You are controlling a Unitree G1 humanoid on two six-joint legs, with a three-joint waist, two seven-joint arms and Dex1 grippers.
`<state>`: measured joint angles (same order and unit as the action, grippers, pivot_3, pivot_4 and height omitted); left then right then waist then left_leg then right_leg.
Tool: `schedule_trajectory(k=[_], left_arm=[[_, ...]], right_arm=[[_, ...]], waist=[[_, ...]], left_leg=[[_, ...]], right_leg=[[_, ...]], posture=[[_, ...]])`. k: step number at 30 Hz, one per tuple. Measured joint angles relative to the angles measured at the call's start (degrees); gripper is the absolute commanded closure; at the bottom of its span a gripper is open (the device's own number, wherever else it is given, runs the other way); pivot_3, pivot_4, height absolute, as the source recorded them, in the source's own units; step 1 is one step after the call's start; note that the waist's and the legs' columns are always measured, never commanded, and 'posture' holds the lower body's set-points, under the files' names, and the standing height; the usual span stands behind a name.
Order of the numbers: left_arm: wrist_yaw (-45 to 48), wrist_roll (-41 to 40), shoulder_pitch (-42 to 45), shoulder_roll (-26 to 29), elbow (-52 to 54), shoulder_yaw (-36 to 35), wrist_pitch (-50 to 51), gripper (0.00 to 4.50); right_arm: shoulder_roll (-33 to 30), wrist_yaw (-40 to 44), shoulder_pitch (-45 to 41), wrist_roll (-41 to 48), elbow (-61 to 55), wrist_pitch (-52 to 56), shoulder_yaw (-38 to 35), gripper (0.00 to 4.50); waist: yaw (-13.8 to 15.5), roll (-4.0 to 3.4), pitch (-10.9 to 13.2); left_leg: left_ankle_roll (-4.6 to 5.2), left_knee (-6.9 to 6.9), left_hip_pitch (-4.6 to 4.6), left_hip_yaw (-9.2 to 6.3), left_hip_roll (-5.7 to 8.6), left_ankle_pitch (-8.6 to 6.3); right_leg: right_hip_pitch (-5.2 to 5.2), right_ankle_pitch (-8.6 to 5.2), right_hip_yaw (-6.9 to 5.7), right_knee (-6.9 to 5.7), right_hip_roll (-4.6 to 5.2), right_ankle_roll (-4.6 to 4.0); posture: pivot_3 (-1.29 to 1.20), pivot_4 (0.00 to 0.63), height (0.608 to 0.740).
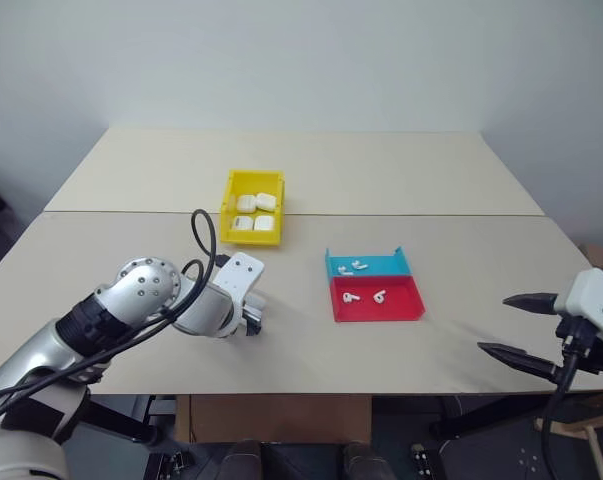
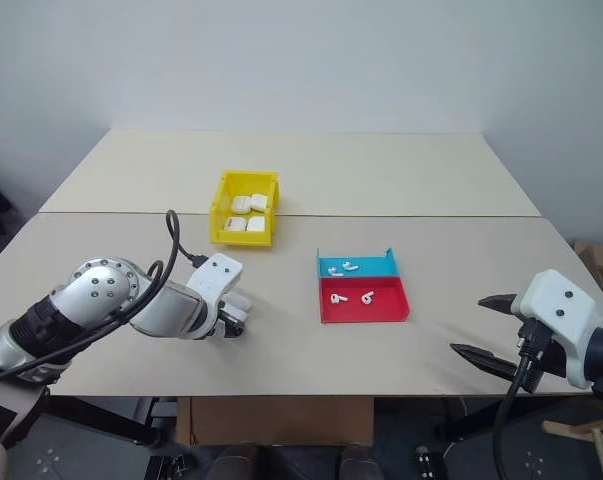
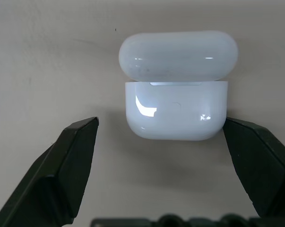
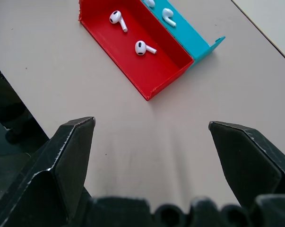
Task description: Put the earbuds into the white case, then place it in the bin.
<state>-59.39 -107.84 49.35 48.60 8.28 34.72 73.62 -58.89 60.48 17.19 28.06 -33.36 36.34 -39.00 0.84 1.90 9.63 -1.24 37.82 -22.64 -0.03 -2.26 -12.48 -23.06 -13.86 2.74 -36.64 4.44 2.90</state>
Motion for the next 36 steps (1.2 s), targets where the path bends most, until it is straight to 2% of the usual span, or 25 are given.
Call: schedule_trajectory(k=[7, 8, 10, 21, 26, 30, 33, 34, 36], left_arm=[[0.8, 1.13, -0.1, -0.92, -0.09, -0.58, 0.73, 0.0], [0.79, 1.08, -0.15, -1.05, -0.17, -0.7, 0.77, 0.36], [0.92, 1.06, -0.25, -1.52, -0.26, -0.8, 0.87, 0.79], [2.65, 2.97, -1.72, -3.68, 0.78, -1.58, 2.56, 4.27], [3.96, 6.41, -2.35, -2.75, 2.41, -2.46, 3.41, 4.27], [8.92, 10.23, -3.55, 0.47, 7.69, -4.08, 5.47, 4.27], [20.47, 14.21, -6.15, 6.58, 12.48, -10.0, 6.21, 4.27], [25.49, 17.3, -8.0, 9.14, 14.42, -12.46, 4.58, 4.27], [39.56, 28.43, -15.15, 16.5, 19.06, -17.47, -3.58, 4.27]], right_arm=[[0.15, -0.97, 0.27, 0.02, -1.17, 0.59, 0.0, 0.03], [0.21, -1.05, 0.33, 0.03, -1.21, 0.64, 0.0, 0.0], [0.27, -1.21, 0.52, 0.02, -1.49, 0.84, 0.0, 0.0], [0.27, -1.93, 0.9, 0.01, -2.08, 1.04, 0.01, 0.0], [0.26, -1.87, 0.9, 0.05, -2.03, 1.05, 0.01, 0.0], [0.24, -1.71, 0.73, -0.02, -1.7, 1.02, 0.05, 0.0], [0.04, -1.52, -0.44, -0.37, -0.43, 0.73, 0.28, 0.0], [-0.15, -1.5, -1.14, -0.42, -0.06, 0.51, 0.52, 0.0], [-0.34, -1.53, -2.41, -0.6, 0.68, 0.15, 0.73, 0.0]], waist=[[0.18, -0.01, -0.01], [0.25, -0.01, -0.01], [0.35, -0.01, -0.01], [-0.18, -0.02, -0.01], [-0.42, -0.02, -0.01], [-0.38, -0.01, 0.0], [-0.47, -0.01, 0.0], [-0.52, -0.02, 0.01], [-0.78, -0.04, 0.01]], left_leg=[[-0.01, 0.0, 0.01, -0.03, 0.08, 0.01], [-0.01, 0.0, 0.01, -0.03, 0.08, 0.01], [-0.01, 0.0, 0.0, -0.03, 0.08, 0.01], [-0.01, -0.01, 0.21, -0.03, 0.07, 0.0], [-0.01, -0.07, 0.22, -0.04, 0.05, 0.0], [-0.01, -0.09, -0.08, -0.03, 0.07, 0.0], [-0.01, -0.09, -0.36, -0.03, 0.07, 0.0], [-0.01, -0.11, -0.36, -0.02, 0.07, 0.0], [-0.02, -0.28, -0.3, 0.02, 0.06, 0.0]], right_leg=[[0.05, -0.02, 0.0, 0.02, 0.06, 0.02], [0.05, -0.02, 0.0, 0.04, 0.07, 0.03], [0.04, -0.02, 0.0, 0.06, 0.07, 0.04], [0.27, -0.16, 0.0, 0.13, 0.06, -0.16], [0.31, -0.15, 0.0, 0.29, 0.04, -0.14], [0.15, 0.01, 0.0, 0.57, 0.05, 0.09], [-0.12, 0.29, 0.0, 0.58, 0.04, -0.08], [-0.16, 0.28, 0.0, 0.59, 0.04, -0.08], [-0.16, 0.19, -0.02, 0.65, 0.03, -0.24]], posture=[[0.0, 0.15, 0.74], [0.0, 0.15, 0.74], [0.0, 0.15, 0.74], [0.0, 0.15, 0.74], [0.0, 0.15, 0.74], [0.0, 0.15, 0.74], [0.0, 0.15, 0.74], [0.0, 0.15, 0.74], [0.0, 0.15, 0.74]])
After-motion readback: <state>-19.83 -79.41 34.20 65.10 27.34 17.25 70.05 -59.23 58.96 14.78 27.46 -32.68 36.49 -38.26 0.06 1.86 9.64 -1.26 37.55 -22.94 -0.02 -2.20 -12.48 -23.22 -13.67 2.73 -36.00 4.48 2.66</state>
